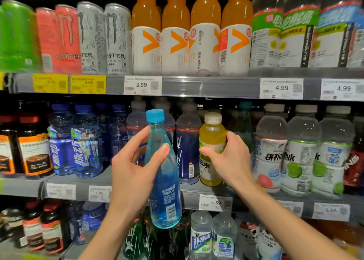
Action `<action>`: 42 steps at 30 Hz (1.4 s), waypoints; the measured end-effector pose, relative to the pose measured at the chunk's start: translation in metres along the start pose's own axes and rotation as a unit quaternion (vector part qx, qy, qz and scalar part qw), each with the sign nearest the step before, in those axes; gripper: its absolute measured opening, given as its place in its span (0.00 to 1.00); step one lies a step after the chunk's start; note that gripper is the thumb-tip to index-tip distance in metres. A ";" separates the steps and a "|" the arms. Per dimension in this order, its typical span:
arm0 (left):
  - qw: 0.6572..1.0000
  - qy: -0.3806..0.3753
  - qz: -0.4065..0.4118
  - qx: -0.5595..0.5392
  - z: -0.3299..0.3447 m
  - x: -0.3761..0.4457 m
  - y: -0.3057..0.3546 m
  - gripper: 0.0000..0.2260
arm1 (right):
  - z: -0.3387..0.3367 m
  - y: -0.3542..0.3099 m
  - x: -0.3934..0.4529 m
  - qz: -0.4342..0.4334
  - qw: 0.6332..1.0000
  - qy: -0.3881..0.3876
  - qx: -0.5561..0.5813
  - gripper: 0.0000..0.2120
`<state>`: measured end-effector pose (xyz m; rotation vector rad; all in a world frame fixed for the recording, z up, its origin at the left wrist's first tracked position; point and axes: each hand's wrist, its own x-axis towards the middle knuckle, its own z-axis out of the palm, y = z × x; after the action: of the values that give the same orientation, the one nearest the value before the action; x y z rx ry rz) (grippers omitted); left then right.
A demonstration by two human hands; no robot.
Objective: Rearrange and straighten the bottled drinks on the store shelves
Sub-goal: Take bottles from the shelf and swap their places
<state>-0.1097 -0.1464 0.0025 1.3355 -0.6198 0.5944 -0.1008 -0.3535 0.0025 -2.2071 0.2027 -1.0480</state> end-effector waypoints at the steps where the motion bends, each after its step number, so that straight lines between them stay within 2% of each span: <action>1: 1.000 -0.003 -0.004 -0.004 0.000 -0.001 -0.002 0.19 | 0.003 0.000 0.002 0.006 1.000 0.001 -0.002 0.20; 5: 1.000 -0.013 -0.016 -0.011 0.001 -0.008 -0.007 0.19 | 0.012 0.001 0.003 -0.002 1.000 0.004 -0.005 0.26; 10: 0.999 -0.020 -0.025 -0.007 0.002 -0.011 -0.010 0.18 | 0.022 0.006 -0.002 -0.010 0.999 -0.022 -0.027 0.21; 16: 0.999 -0.025 -0.027 0.007 -0.001 -0.014 -0.011 0.18 | 0.027 0.008 -0.009 -0.036 0.999 -0.002 -0.027 0.17; 17: 0.999 -0.024 -0.030 0.008 -0.001 -0.014 -0.011 0.18 | 0.027 0.009 -0.010 -0.042 0.999 -0.001 -0.032 0.19; 20: 0.999 -0.026 -0.032 0.011 -0.001 -0.015 -0.012 0.18 | 0.026 0.010 -0.016 -0.069 0.996 -0.016 -0.058 0.34; 21: 0.999 -0.027 -0.031 0.014 -0.001 -0.015 -0.013 0.18 | 0.024 0.007 -0.019 -0.083 0.995 -0.022 -0.049 0.36; 25: 0.999 -0.031 -0.029 0.020 0.002 -0.016 -0.015 0.17 | 0.014 -0.001 -0.038 -0.135 0.990 -0.008 0.036 0.32; 27: 0.999 -0.036 -0.029 0.021 0.005 -0.017 -0.015 0.16 | 0.007 -0.001 -0.052 -0.125 0.985 -0.048 0.109 0.28; 29: 0.998 -0.042 -0.031 0.025 0.008 -0.019 -0.015 0.16 | 0.001 -0.003 -0.068 -0.090 0.969 -0.137 0.183 0.24; 31: 0.998 -0.050 -0.032 0.037 0.011 -0.023 -0.016 0.16 | -0.003 -0.004 -0.080 -0.057 0.950 -0.220 0.216 0.22; 33: 0.997 -0.053 -0.032 0.047 0.013 -0.028 -0.016 0.17 | -0.006 -0.004 -0.086 -0.033 0.936 -0.263 0.230 0.23; 38: 0.996 -0.059 -0.036 0.063 0.020 -0.044 -0.015 0.19 | -0.008 -0.001 -0.102 -0.001 0.936 -0.267 0.228 0.34; 42: 0.994 -0.077 -0.033 0.075 0.025 -0.061 -0.019 0.18 | -0.004 0.010 -0.117 -0.011 0.949 -0.227 0.219 0.29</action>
<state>-0.1409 -0.1762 -0.0503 1.5473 -0.6636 0.4941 -0.1803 -0.3161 -0.0755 -1.9717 -0.2416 -0.5033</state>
